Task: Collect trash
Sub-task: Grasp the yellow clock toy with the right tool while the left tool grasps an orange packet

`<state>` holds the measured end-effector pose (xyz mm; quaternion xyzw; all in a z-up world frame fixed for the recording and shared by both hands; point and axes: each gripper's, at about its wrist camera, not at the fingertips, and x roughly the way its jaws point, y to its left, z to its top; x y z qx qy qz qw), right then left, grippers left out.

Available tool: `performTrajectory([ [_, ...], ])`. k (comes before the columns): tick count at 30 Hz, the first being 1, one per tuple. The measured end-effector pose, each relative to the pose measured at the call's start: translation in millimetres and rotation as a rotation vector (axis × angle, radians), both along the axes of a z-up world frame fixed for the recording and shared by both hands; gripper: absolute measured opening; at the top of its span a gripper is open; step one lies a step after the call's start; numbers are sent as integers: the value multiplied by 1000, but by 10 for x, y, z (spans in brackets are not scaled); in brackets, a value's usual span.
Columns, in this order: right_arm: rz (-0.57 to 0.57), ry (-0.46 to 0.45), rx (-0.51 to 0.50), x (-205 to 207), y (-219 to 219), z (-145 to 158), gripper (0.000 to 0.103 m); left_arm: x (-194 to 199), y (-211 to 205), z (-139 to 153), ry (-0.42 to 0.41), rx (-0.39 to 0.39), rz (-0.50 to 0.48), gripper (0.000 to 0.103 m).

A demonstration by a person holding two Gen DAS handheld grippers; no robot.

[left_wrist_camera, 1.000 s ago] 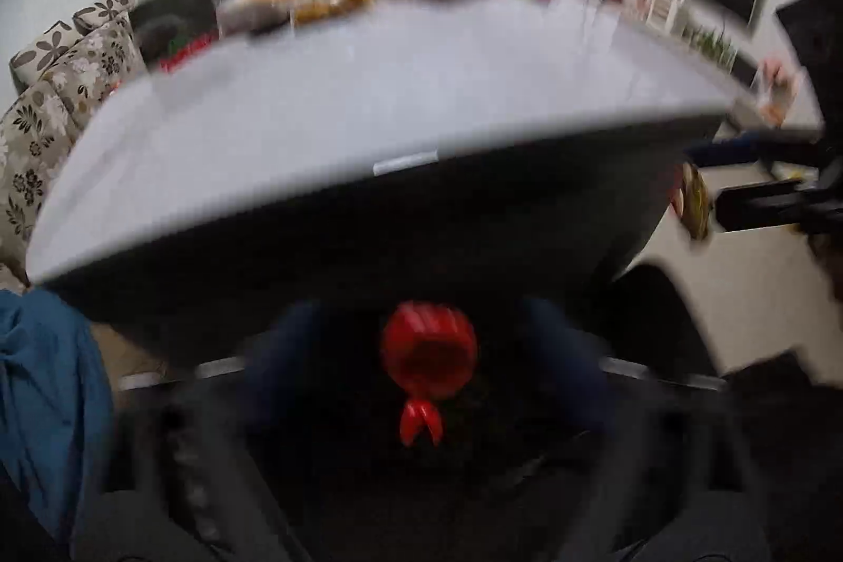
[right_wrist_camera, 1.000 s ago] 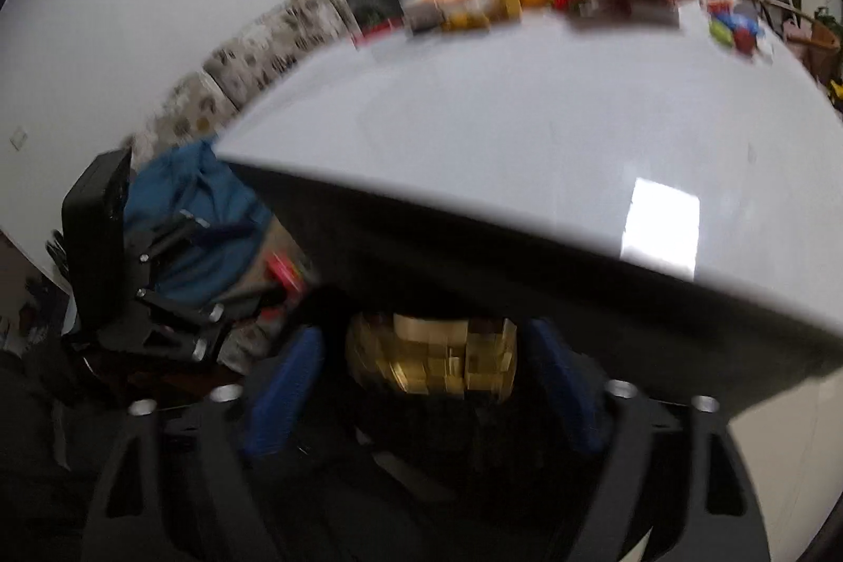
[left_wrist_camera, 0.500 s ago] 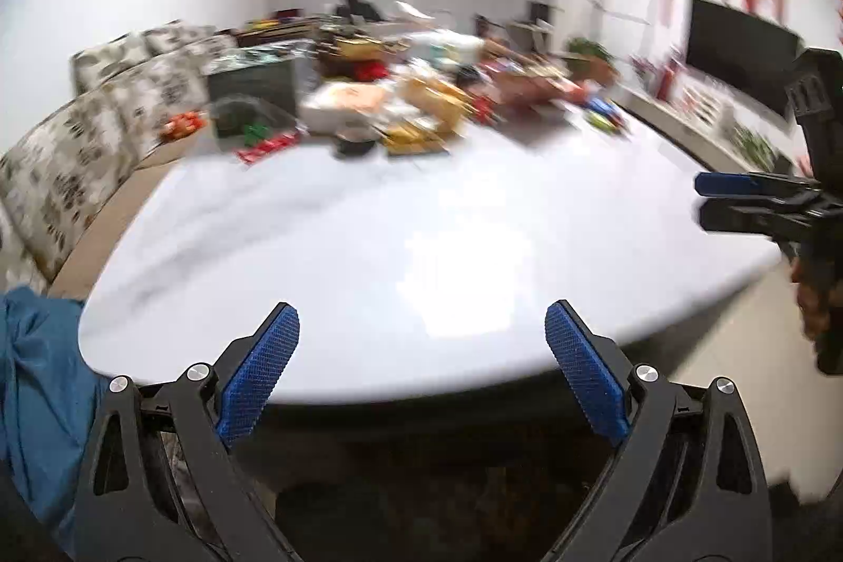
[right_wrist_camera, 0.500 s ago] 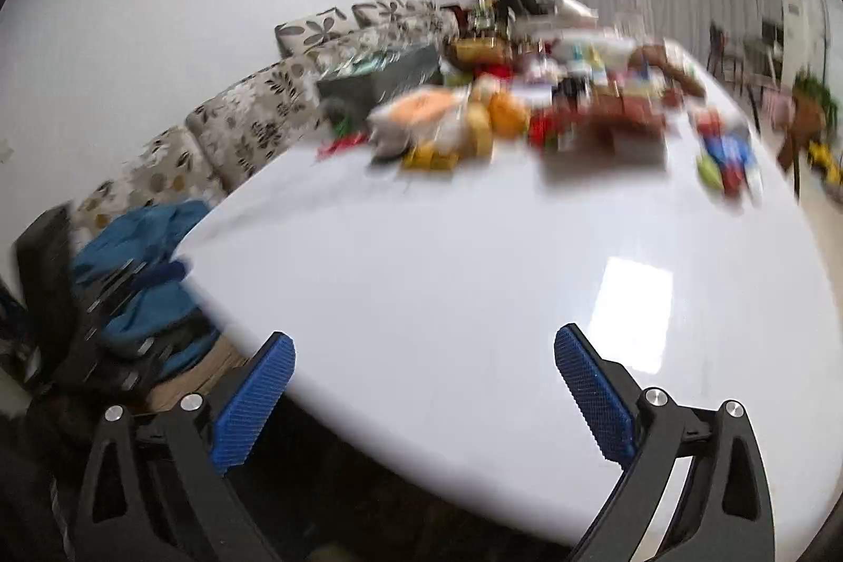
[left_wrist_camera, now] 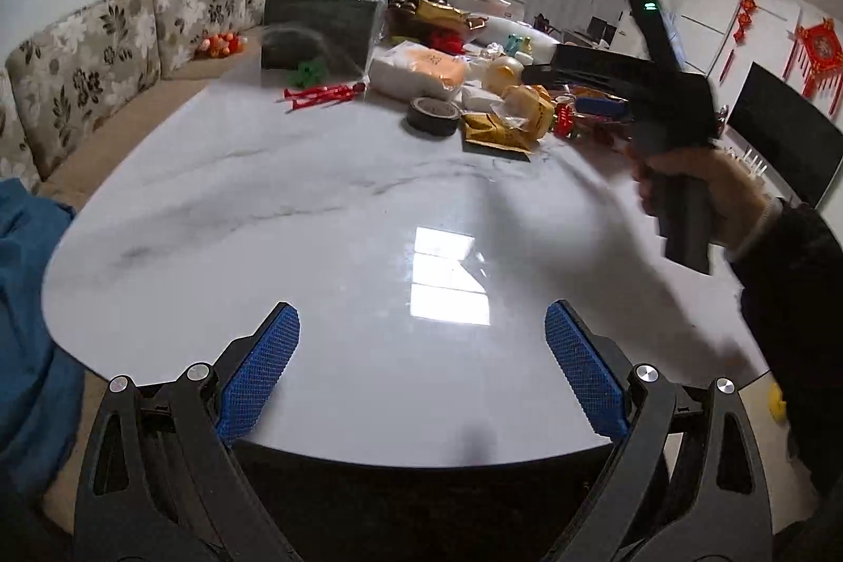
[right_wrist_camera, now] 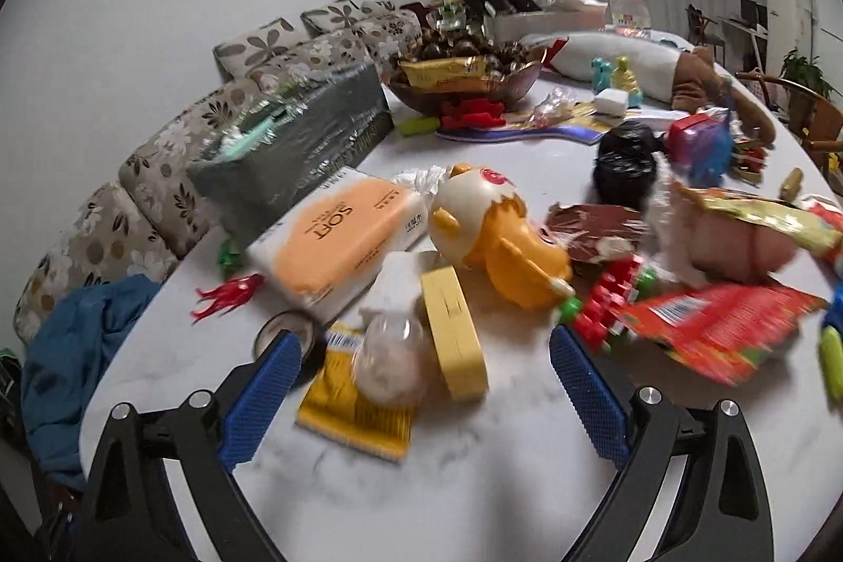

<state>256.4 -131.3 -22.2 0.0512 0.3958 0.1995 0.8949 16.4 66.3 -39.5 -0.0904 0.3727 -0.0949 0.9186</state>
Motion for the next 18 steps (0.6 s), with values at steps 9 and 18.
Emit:
performTrajectory([
  [9, 65, 203, 216, -141, -320, -202, 58, 55, -99, 58, -23, 20, -34, 92],
  [18, -13, 171, 205, -1146, -1221, -122, 53, 777, -630, 99, -8, 138, -99, 92],
])
